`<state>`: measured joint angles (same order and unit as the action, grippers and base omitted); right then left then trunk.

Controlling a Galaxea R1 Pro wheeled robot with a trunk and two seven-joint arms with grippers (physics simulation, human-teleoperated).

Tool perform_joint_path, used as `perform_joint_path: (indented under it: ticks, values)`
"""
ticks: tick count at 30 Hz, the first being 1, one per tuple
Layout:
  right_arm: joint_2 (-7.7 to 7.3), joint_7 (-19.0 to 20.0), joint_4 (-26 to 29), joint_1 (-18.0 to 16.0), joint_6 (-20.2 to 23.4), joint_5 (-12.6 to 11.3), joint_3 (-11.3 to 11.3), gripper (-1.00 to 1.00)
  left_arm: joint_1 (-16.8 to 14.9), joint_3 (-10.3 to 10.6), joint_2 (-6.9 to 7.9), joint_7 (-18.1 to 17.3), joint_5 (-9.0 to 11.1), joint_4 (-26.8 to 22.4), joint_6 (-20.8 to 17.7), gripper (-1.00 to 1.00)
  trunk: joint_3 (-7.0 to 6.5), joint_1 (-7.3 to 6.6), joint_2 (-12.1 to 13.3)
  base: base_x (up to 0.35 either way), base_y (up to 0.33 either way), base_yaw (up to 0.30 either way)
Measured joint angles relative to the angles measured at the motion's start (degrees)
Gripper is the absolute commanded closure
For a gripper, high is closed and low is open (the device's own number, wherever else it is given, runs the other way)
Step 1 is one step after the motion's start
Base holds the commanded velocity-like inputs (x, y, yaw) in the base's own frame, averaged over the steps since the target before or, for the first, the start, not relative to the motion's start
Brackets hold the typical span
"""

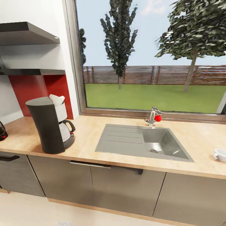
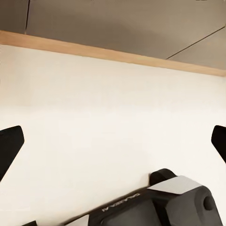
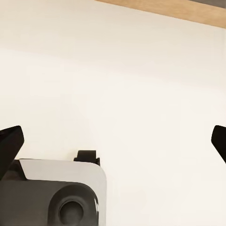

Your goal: Set up a coffee station on the kitchen countertop: keep the coffee maker on the countertop, move the bottle of coffee from the kitchen shelf to the counter next to the coffee maker, place a paper coffee filter on top of the coffee maker, put the saucer next to the coffee maker with the coffee cup on the saucer, and place the electric kettle next to the coffee maker.

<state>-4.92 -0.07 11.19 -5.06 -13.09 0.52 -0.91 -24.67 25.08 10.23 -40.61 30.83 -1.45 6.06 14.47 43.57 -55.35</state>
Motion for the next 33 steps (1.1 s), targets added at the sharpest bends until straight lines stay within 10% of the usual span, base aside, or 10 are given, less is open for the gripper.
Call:
perform_joint_path:
  ticks: [17,27,33]
  values:
    - [0.02,-0.1,0.0,0.0,-0.1,0.0,0.0,-1.0,0.0,-0.3,0.06,0.3,0.0,0.0,0.0,-1.0,0.0,0.0,0.0,0.0,0.0,0.105]
    - [0.09,-0.2,0.0,0.0,-0.1,0.0,0.0,-1.0,0.7,-1.3,1.6,6.7,1.3,0.0,-1.1,-1.0,0.0,0.0,0.0,0.003,0.003,0.269]
    - [0.15,-0.1,0.0,0.0,0.0,0.1,-0.1,-1.0,1.5,-4.5,2.52,7.5,1.4,0.0,-1.3,-1.0,0.0,-0.03,0.0,0.203,0.21,0.157]
